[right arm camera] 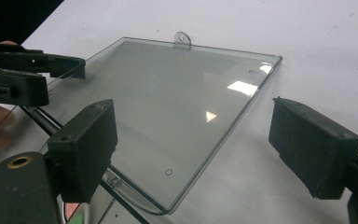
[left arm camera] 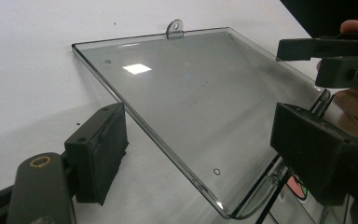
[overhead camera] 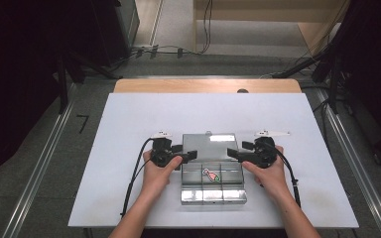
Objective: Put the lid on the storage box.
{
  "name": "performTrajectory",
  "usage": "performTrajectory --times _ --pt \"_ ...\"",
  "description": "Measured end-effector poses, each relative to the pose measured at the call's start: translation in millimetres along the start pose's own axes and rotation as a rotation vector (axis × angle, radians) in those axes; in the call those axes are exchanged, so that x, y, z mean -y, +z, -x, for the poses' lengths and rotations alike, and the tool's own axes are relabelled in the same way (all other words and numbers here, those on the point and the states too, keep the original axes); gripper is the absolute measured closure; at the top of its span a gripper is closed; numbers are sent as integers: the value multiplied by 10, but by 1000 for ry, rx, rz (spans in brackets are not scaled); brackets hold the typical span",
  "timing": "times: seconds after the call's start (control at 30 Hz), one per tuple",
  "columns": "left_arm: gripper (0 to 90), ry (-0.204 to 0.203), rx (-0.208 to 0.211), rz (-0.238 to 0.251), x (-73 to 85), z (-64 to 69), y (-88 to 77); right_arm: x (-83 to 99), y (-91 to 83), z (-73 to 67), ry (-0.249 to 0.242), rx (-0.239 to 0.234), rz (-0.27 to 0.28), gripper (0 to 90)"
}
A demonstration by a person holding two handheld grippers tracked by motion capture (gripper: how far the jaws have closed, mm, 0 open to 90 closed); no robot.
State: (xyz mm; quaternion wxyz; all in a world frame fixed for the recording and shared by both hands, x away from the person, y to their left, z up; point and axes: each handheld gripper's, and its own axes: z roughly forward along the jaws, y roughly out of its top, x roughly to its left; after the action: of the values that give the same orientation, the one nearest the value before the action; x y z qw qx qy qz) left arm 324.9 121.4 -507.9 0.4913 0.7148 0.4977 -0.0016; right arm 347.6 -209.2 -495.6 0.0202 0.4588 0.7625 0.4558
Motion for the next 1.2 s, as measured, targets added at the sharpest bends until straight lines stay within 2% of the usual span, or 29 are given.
performTrajectory --times 0.03,0.1,0.27,0.33,0.43,0.67,0.8,0.9,1.2 --pt "186 0 0 0 0 0 0 4 9 1 3 3 -6 140" --pt "186 -26 10 2 -1 -12 3 10 28 14 12 12 -21 144" --pt "194 -32 2 -4 3 -9 11 24 60 47 35 23 -45 160" --pt "204 -38 -5 -12 6 -10 23 32 78 42 40 12 -53 171" --pt "243 -33 7 -25 17 7 54 34 93 34 49 -7 -52 198" --pt "256 -34 2 -18 17 10 55 37 87 15 58 -42 -58 264" --pt "307 -26 6 -5 10 15 37 36 73 8 59 -60 -51 305" --pt "358 -19 4 10 1 12 11 29 45 -9 41 -59 -44 323" --pt "509 1 9 67 -32 4 -95 8 -74 -32 11 -67 14 395"
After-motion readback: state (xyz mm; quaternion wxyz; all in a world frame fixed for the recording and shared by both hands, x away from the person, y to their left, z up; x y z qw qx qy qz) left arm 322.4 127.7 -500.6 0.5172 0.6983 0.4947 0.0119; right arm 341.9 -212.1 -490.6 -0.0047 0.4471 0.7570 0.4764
